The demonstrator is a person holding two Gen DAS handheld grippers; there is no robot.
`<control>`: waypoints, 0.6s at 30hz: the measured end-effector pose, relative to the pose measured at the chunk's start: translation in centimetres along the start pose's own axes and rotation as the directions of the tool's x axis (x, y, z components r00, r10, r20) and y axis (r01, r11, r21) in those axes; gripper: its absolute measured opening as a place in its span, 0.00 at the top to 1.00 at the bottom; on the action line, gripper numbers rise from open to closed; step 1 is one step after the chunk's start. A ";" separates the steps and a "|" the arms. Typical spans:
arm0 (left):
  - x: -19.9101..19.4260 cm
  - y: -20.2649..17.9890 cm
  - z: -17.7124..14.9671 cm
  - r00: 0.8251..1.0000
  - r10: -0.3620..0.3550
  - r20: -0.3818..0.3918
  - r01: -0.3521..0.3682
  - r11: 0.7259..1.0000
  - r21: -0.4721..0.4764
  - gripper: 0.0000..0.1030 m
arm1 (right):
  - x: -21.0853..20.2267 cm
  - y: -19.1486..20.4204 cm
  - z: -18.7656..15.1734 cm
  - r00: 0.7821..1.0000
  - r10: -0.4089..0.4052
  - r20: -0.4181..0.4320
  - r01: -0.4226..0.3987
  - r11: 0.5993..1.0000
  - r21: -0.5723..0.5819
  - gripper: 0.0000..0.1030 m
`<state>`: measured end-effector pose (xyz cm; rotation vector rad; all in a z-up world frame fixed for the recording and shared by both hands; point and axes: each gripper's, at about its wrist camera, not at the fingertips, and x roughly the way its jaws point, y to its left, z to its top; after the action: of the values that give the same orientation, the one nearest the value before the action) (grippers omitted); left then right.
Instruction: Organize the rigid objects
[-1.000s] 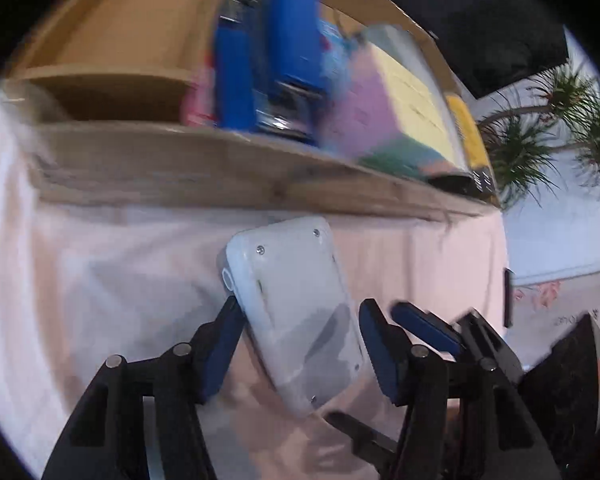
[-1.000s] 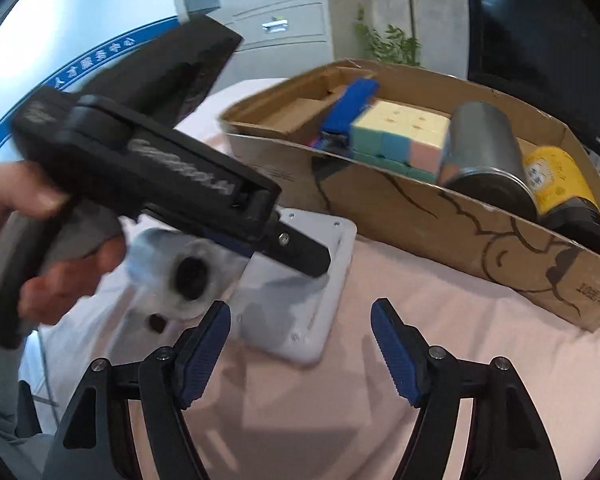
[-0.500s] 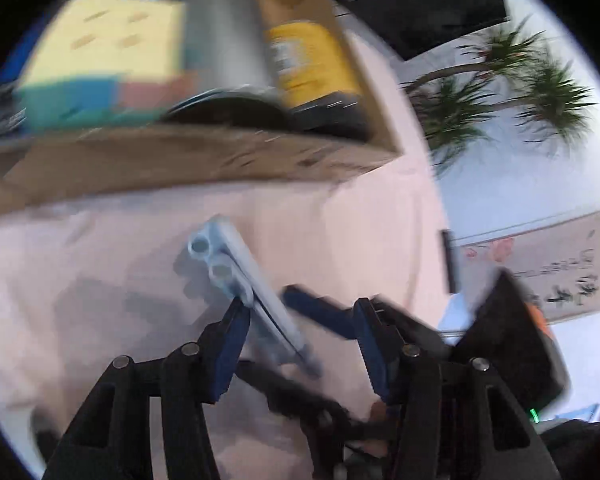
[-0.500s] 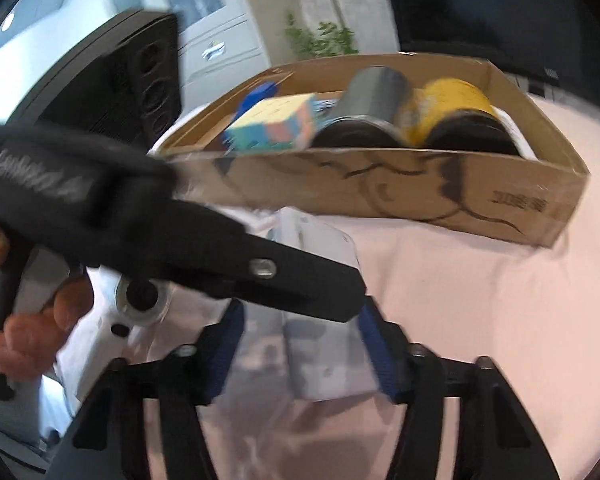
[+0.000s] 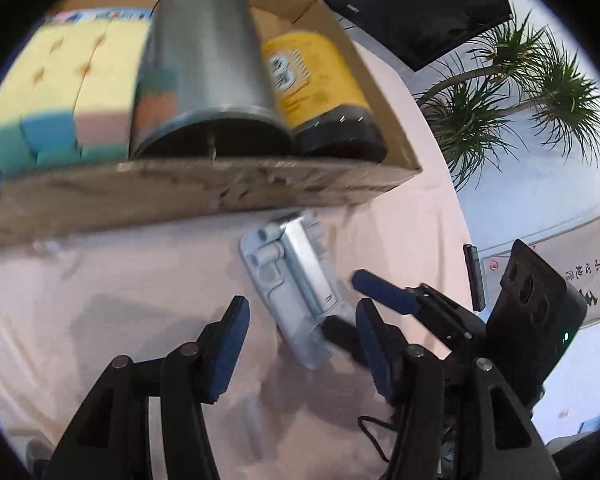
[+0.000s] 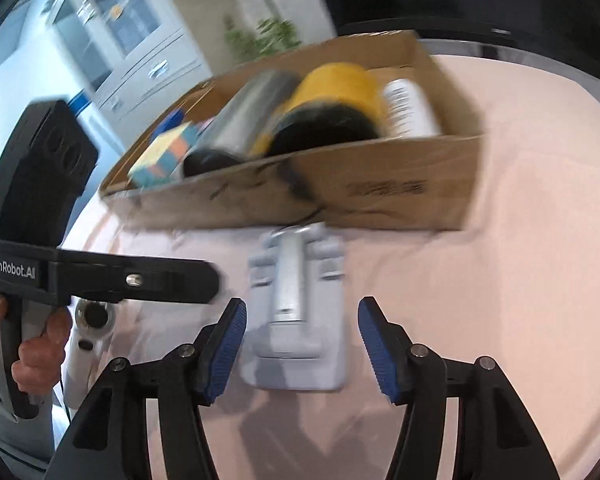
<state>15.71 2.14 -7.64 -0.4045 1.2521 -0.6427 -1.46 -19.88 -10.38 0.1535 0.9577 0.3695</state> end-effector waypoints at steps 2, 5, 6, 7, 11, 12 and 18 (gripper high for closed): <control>-0.2 0.6 -0.3 1.000 -0.008 0.002 0.008 1.000 -0.016 0.47 | 1.1 1.5 0.0 1.000 -0.024 -0.004 0.024 0.998 -0.051 0.47; -0.6 1.7 -0.7 1.000 -0.011 0.006 0.011 0.999 -0.052 0.47 | 2.1 4.5 -0.5 0.990 -0.144 0.005 0.143 0.976 -0.164 0.77; -0.7 1.9 -0.9 1.000 -0.013 0.005 0.013 0.998 -0.062 0.47 | 2.1 4.8 -0.6 0.991 -0.136 -0.001 0.134 0.977 -0.166 0.80; -0.8 2.2 -1.1 1.000 -0.016 0.002 0.016 0.997 -0.078 0.47 | 2.1 5.1 -0.5 0.995 -0.103 -0.015 0.099 0.983 -0.152 0.81; -1.3 2.4 -2.0 1.000 -0.008 -0.001 0.008 0.997 -0.080 0.47 | 1.8 5.8 -1.7 0.999 -0.030 -0.044 0.027 0.998 -0.060 0.81; -1.4 2.6 -2.2 1.000 0.001 0.000 -0.001 0.996 -0.088 0.47 | 1.8 5.4 -1.7 0.998 0.023 -0.056 -0.023 1.000 0.001 0.82; -3.7 4.4 -3.1 0.998 -0.051 0.046 0.057 0.990 -0.131 0.72 | 2.7 4.3 -1.6 0.961 0.268 -0.070 -0.247 0.943 0.223 0.98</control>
<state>13.12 8.02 -8.45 -0.5607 1.2506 -0.5963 -2.37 -14.99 -12.08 0.4630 1.0784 0.5192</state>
